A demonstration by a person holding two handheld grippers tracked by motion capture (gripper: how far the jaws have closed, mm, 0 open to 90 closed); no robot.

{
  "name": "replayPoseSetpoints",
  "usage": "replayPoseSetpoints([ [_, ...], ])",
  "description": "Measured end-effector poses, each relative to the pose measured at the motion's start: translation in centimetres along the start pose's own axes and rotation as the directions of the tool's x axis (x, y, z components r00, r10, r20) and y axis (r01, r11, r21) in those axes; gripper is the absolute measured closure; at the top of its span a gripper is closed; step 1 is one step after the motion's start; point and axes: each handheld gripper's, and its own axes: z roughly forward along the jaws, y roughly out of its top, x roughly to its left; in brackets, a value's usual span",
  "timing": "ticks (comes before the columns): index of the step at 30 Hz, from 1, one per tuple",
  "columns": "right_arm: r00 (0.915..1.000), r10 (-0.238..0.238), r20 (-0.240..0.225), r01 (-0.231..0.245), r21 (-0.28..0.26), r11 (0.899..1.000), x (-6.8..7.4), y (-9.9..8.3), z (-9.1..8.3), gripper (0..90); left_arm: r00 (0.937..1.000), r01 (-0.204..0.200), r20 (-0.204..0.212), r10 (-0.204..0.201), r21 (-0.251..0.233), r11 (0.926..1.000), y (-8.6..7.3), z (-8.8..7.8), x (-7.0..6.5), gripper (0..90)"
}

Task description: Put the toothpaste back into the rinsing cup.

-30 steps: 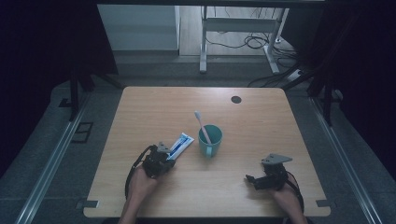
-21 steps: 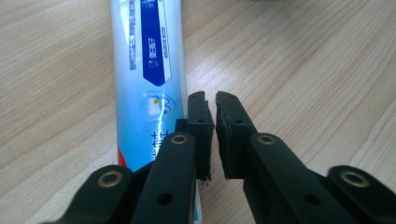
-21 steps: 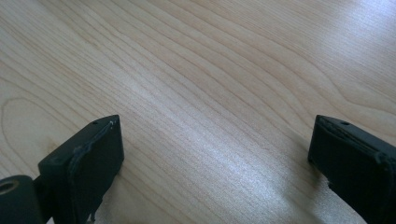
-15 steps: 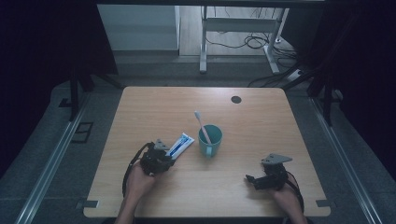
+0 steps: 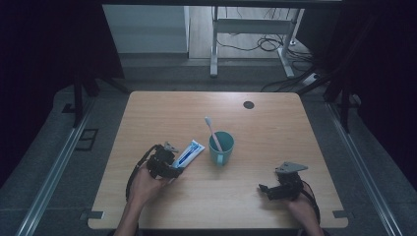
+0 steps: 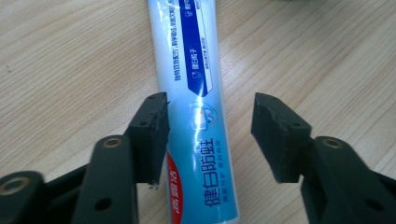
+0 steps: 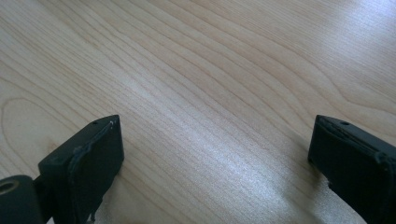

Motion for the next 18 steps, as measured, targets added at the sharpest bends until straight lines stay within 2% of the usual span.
replayPoseSetpoints([
  [3, 1.0, 0.0, 0.0, 0.0, 0.0, 1.0, 0.0, 0.0, 0.0, 3.2, 1.0, -0.003, -0.002, 0.003, 0.034, 0.9994, 0.5, 0.2, 0.1, 38.8],
  [6, 1.0, 0.0, 0.0, 0.0, 0.0, 1.0, 0.0, 0.0, 0.0, 3.2, 0.9998, -0.013, 0.015, 0.012, 0.06, 0.9981, 1.0, 0.3, 0.3, 35.1],
  [8, 1.0, -0.001, 0.0, 0.001, 0.0, 1.0, 0.0, 0.0, 0.0, 3.2, 0.9998, -0.014, 0.015, 0.013, 0.084, 0.9964, 1.4, 0.4, 0.4, 35.2],
  [14, 1.0, -0.002, 0.0, 0.002, 0.0, 1.0, 0.0, 0.0, 0.0, 3.2, 0.9998, -0.019, 0.008, 0.018, 0.159, 0.987, 2.7, 1.0, 0.5, 35.2],
  [18, 1.0, -0.002, 0.001, 0.002, 0.0, 1.0, 0.0, 0.0, 0.0, 3.2, 0.9998, -0.021, 0.01, 0.02, 0.214, 0.9767, 3.4, 1.6, 0.5, 35.1],
])
